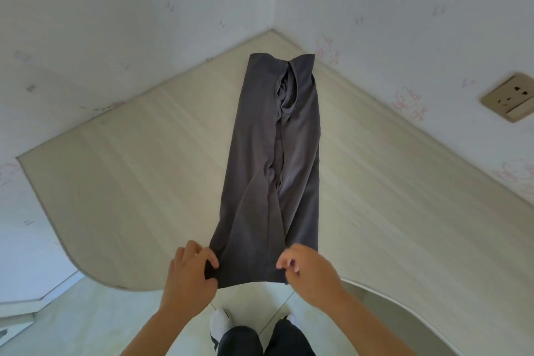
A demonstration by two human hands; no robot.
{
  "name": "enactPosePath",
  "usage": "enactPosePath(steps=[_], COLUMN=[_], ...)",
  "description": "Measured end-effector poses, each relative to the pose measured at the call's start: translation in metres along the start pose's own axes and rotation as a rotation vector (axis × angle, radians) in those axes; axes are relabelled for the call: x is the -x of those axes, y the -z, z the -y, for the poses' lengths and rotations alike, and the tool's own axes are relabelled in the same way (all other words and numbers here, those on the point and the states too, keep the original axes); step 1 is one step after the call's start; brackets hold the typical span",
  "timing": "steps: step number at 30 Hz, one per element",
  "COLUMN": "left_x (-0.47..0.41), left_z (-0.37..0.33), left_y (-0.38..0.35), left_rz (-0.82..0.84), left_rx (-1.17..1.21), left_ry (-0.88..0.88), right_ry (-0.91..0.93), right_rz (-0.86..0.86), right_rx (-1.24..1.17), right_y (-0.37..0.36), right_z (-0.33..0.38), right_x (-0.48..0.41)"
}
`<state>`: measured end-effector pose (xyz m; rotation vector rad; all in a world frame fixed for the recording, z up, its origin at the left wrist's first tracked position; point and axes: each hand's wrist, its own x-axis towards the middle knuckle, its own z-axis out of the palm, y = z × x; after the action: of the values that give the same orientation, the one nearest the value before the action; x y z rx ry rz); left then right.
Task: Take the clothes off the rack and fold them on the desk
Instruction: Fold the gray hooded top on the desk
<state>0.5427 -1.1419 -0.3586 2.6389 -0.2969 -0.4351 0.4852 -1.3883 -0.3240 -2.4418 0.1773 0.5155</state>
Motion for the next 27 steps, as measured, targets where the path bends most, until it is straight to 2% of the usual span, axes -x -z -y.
enactPosePath(steps=[2,3,7,11,15,17,22,27], left_x=[-0.011,-0.018,-0.043,-0.05,-0.054,-0.06,-0.077,-0.095], left_z=[-0.008,-0.012,-0.007,0.025,0.038,0.036,0.028,-0.005], left_y=[-0.002,-0.003,-0.009,0.001,0.014,0.019,0.019,0.013], left_rz=[0.001,0.037,0.207,0.245,0.261,0.27,0.235,0.136], left_rx=[0.066,0.048,-0.211,-0.365,-0.524,-0.55,-0.619,-0.599], left_ry=[-0.157,-0.26,-0.553,-0.503,-0.56,-0.562,-0.713,-0.695], right_ry=[0.032,0.074,0.219,0.304,0.334,0.317,0.315,0.333], right_rz=[-0.247,-0.267,0.031,0.107,0.045,-0.028,-0.082,-0.087], right_rx=[-0.015,0.023,0.341,0.538,0.562,0.552,0.607,0.639], right_y=[0.005,0.007,0.006,0.001,0.009,0.015,0.021,0.013], right_z=[0.0,-0.003,-0.036,-0.075,-0.087,-0.09,-0.083,-0.062], right_x=[-0.013,-0.021,-0.034,-0.024,-0.018,-0.016,-0.027,-0.048])
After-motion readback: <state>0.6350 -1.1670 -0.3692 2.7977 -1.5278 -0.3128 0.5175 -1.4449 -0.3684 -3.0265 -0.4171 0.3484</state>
